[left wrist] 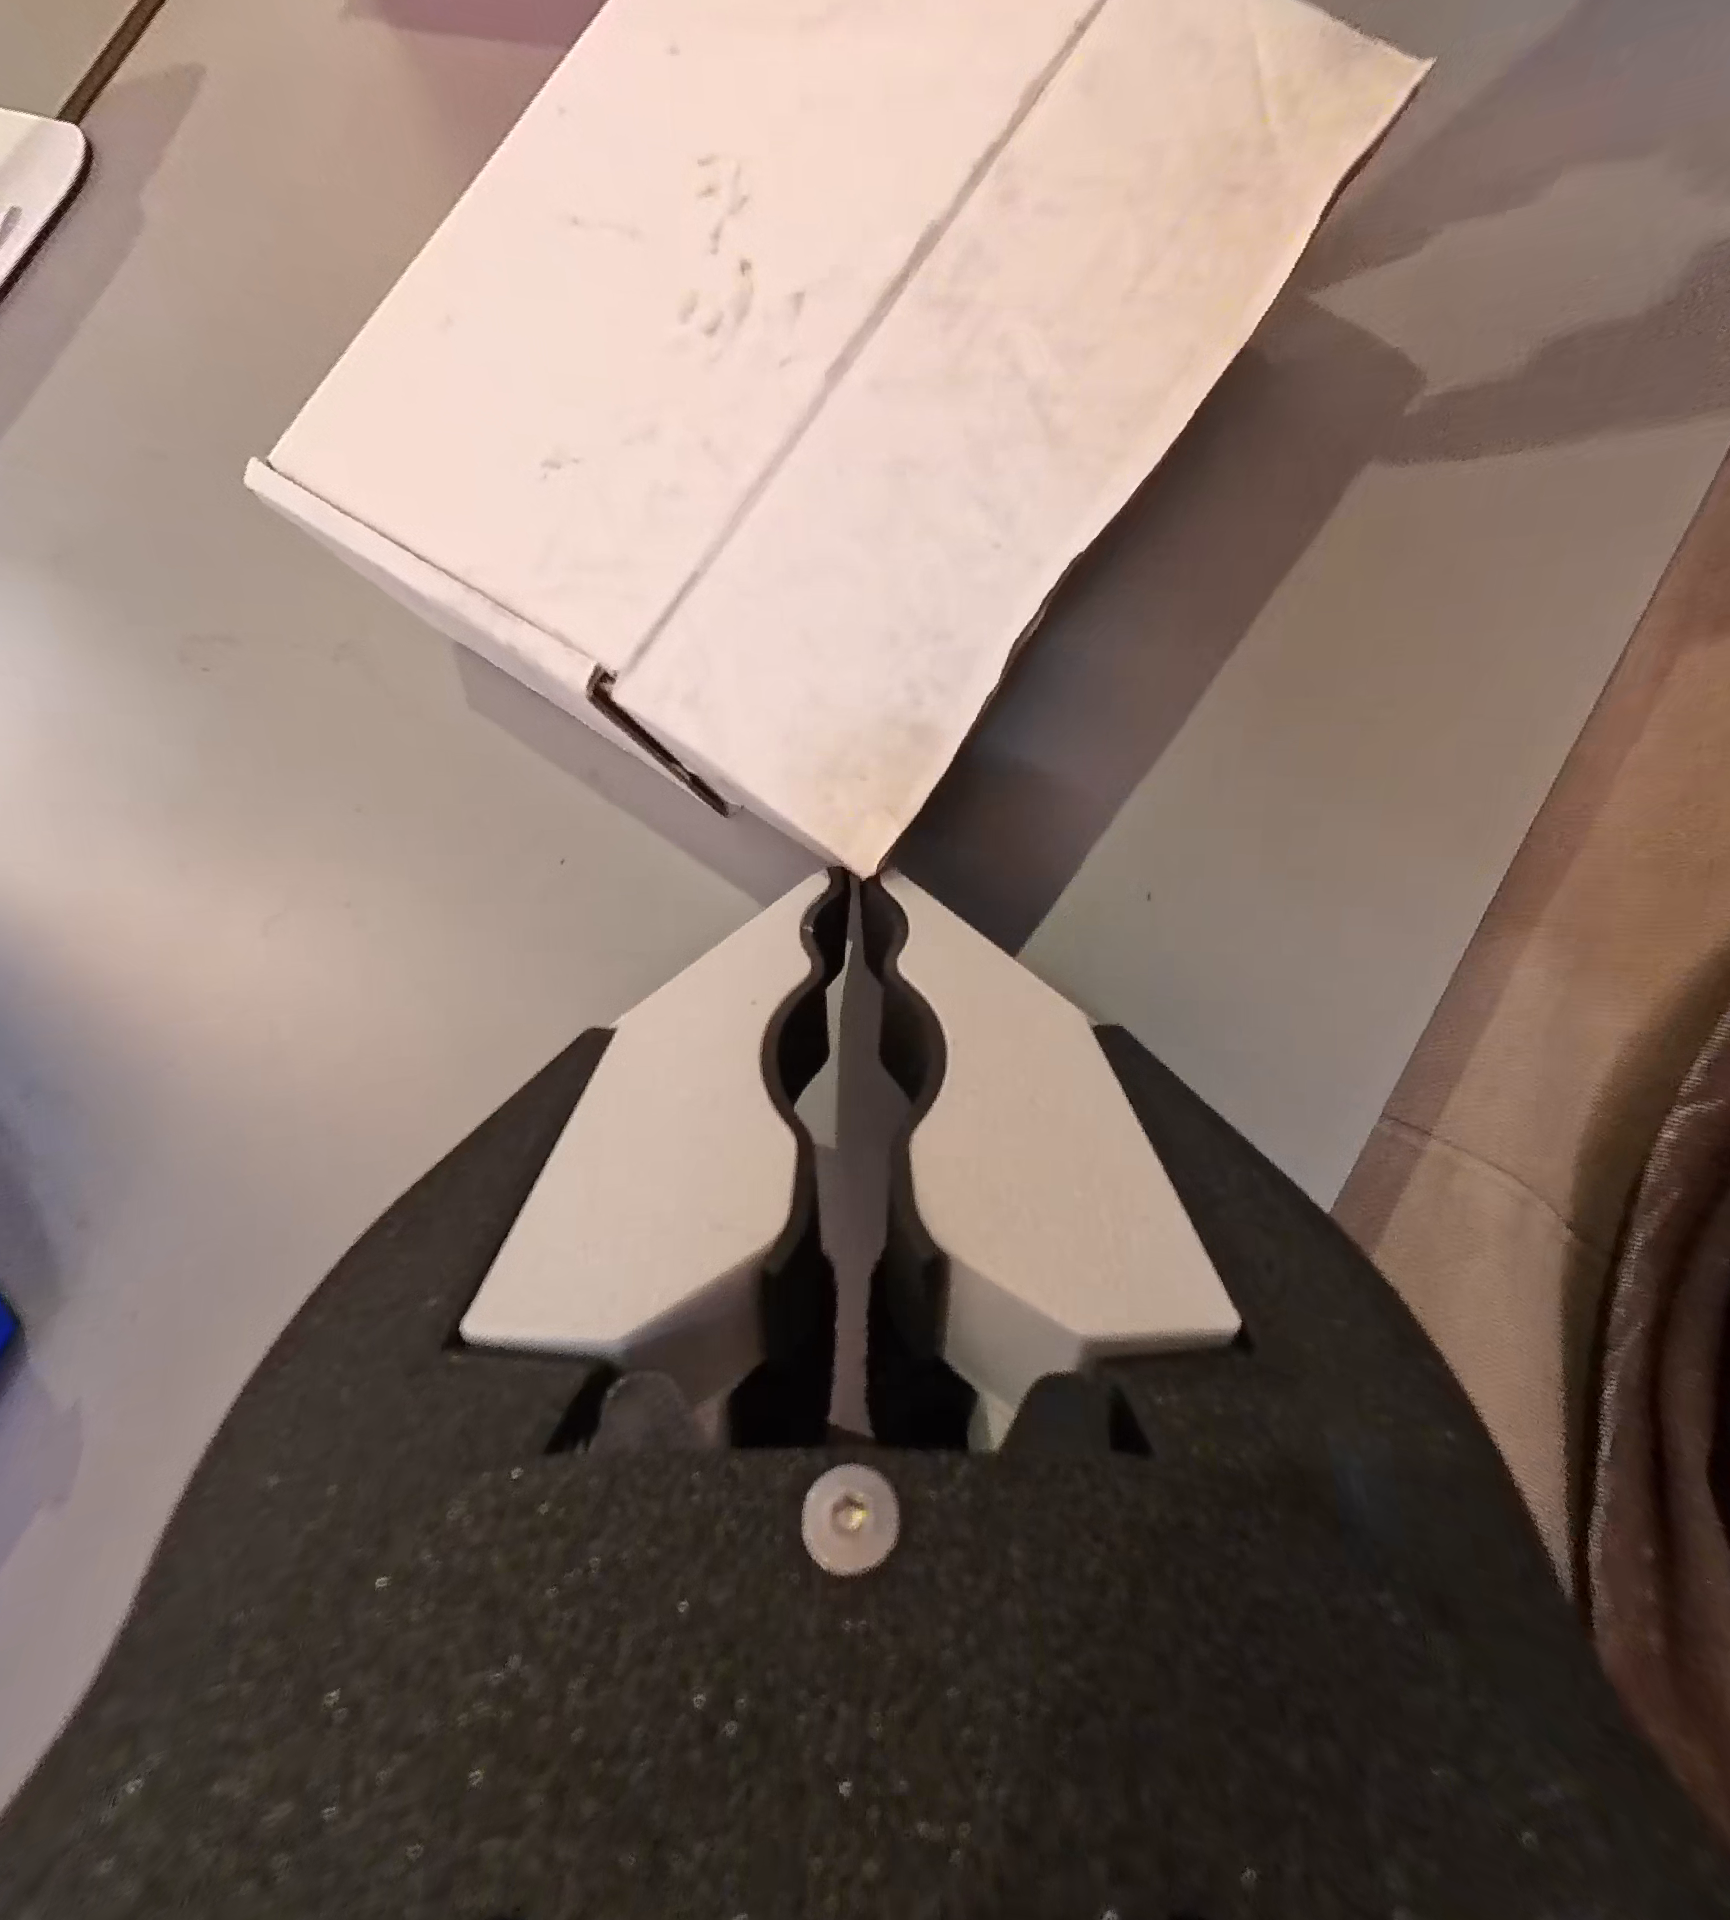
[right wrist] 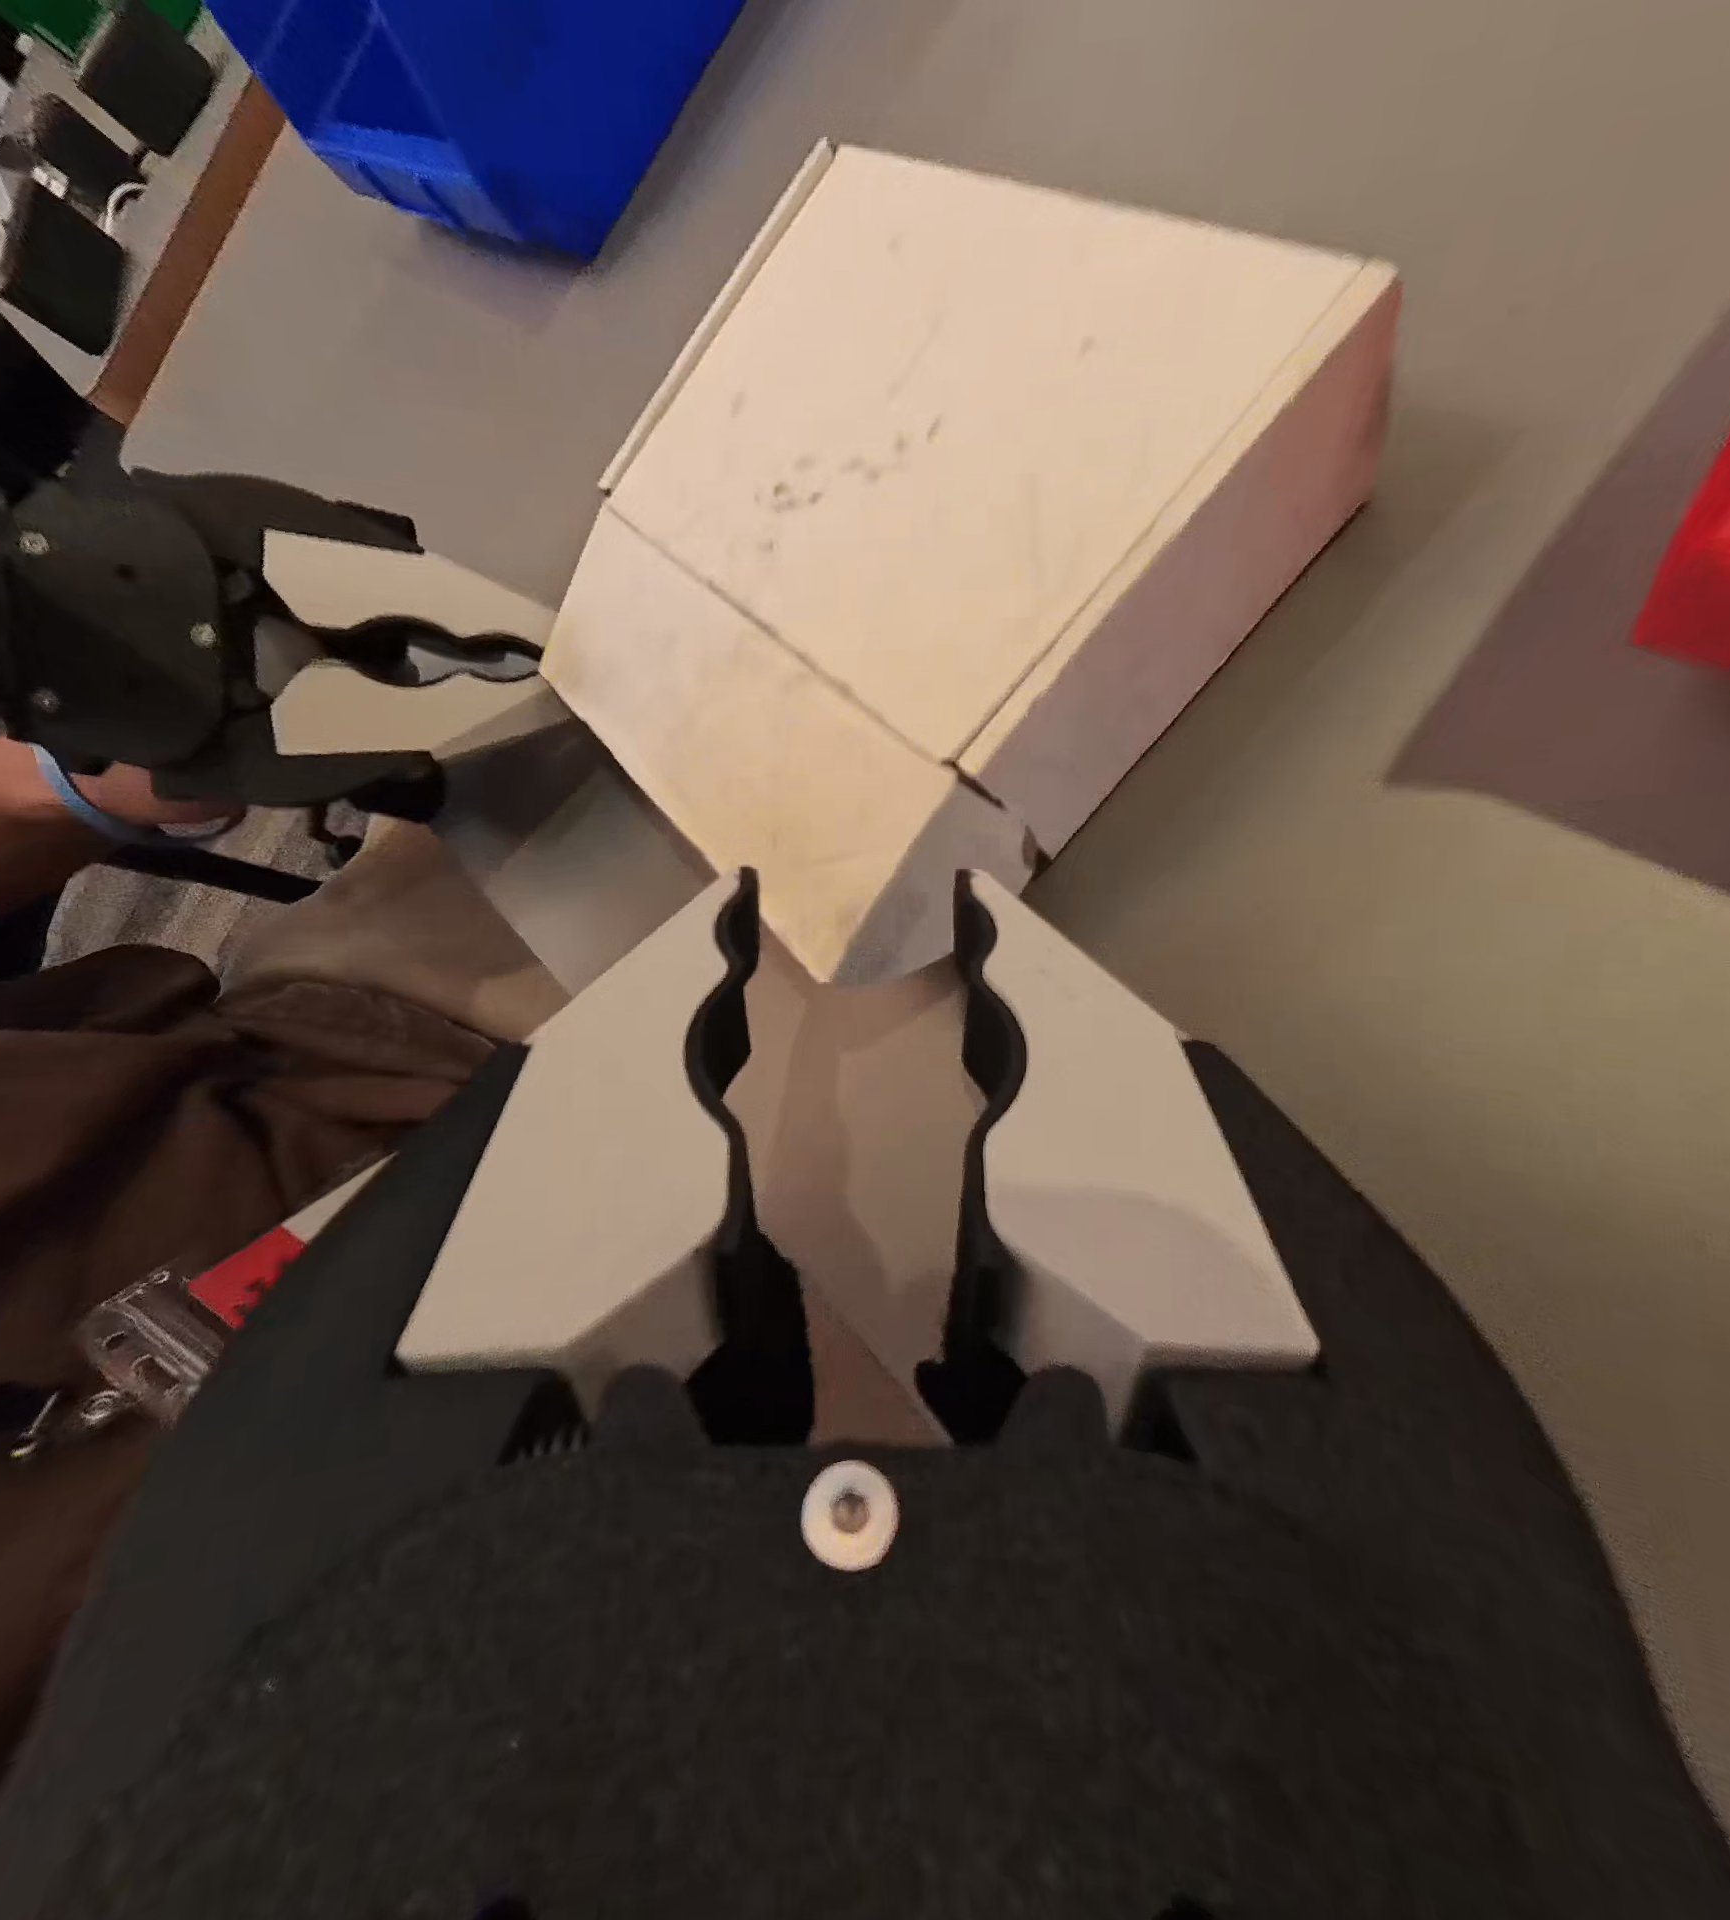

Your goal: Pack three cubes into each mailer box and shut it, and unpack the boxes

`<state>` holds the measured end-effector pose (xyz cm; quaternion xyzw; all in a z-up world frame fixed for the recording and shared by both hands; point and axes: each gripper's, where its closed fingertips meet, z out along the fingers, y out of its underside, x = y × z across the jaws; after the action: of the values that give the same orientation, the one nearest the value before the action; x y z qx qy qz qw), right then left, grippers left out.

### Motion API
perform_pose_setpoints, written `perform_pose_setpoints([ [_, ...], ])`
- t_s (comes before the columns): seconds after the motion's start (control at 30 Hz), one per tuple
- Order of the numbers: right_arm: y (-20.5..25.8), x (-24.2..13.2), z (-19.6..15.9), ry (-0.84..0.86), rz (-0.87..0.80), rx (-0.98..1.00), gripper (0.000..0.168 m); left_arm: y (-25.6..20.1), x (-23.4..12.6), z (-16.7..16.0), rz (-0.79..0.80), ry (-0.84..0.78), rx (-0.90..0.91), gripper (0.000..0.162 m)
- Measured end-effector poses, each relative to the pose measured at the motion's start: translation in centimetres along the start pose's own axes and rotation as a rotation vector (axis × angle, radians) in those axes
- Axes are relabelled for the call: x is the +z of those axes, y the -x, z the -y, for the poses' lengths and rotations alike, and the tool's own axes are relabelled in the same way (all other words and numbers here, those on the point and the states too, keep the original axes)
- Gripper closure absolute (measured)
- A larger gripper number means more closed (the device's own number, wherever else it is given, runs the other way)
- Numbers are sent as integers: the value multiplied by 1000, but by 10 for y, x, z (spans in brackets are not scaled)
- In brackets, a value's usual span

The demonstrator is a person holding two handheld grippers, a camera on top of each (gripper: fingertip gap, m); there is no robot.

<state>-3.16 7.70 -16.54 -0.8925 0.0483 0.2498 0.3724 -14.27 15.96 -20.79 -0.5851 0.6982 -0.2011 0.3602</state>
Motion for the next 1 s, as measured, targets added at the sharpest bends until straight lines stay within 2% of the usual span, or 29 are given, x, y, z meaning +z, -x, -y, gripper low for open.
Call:
perform_pose_setpoints([
  [0.13,3,10,-1,9,11,-8,128,3,1,-1,16,9,10,162],
  [0.3,7,10,-3,23,21,5,133,9,0,-3,25,14,-12,162],
  [0.7,16,19,-4,21,59,-4,133,16,-4,-9,37,17,-26,162],
  [0.87,5,24,-5,23,13,5,134,15,-2,-10,41,28,4,162],
  [1.0,-3,31,-12,57,-13,-3,131,17,-5,-12,28,20,87,145],
])
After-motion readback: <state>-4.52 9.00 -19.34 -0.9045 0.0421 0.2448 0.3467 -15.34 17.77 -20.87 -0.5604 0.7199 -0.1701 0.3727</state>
